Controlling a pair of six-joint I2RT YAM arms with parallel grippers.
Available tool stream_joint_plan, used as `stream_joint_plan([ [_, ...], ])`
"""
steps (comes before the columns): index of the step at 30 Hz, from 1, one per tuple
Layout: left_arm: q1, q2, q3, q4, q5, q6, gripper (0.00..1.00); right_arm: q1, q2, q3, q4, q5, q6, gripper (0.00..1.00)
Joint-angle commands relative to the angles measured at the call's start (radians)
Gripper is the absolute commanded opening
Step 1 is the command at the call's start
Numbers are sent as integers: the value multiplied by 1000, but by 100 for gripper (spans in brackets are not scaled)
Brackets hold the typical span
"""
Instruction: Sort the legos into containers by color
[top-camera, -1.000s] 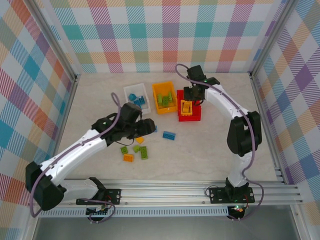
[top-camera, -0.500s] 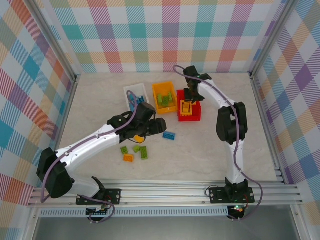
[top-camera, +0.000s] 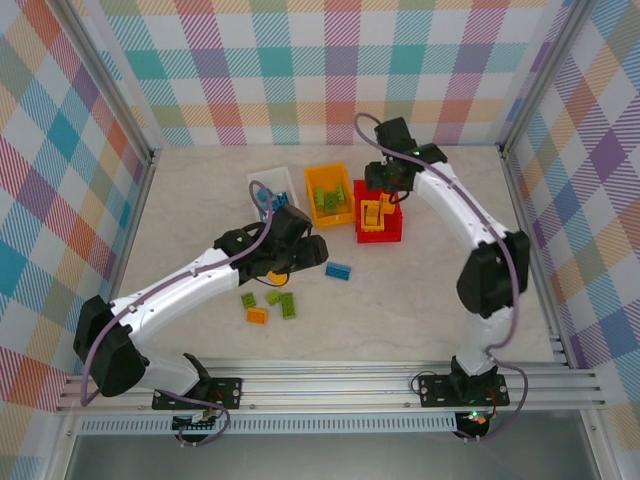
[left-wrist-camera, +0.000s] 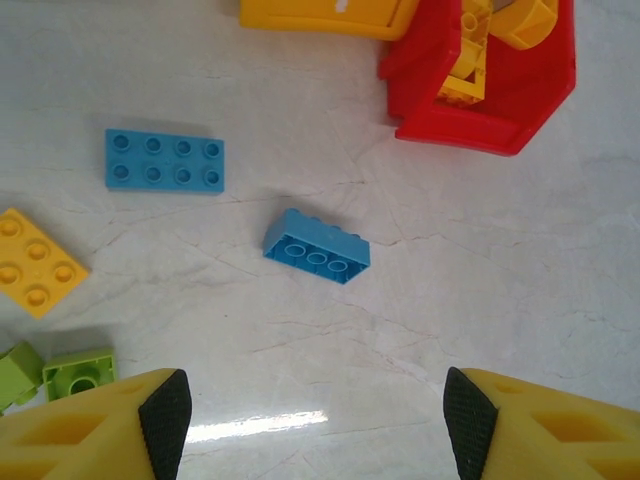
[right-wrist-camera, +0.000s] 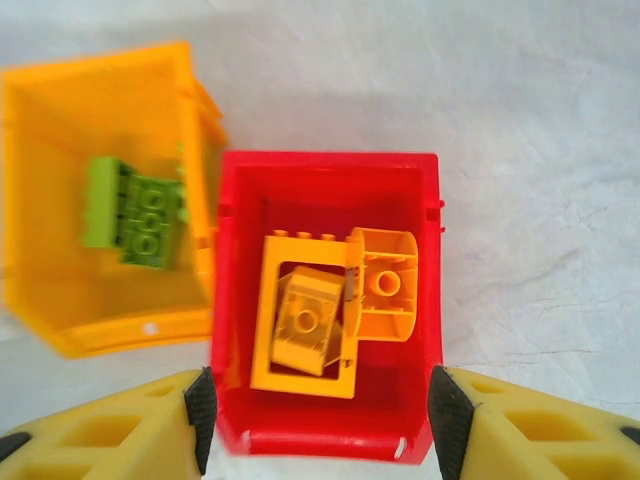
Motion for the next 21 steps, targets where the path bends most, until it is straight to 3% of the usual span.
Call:
stream_joint_plan([
  [1, -11, 25, 32, -56, -39, -75, 69, 15, -139, -104, 58, -95, 12, 61],
  [8, -9, 2, 27, -162, -115, -145, 66, 93, -506, -487, 207, -365, 22, 65],
  [13, -4, -79, -21, -252, -161, -156, 67, 157, -730, -698, 230, -492, 96, 68],
  [16, -2, -133, -69, -303, -167, -187, 67, 242, -801, -779, 224, -503, 145, 69],
  [21, 1, -239, -175, -359, -187, -239, 68, 444, -857, -884, 251, -418, 228, 70],
])
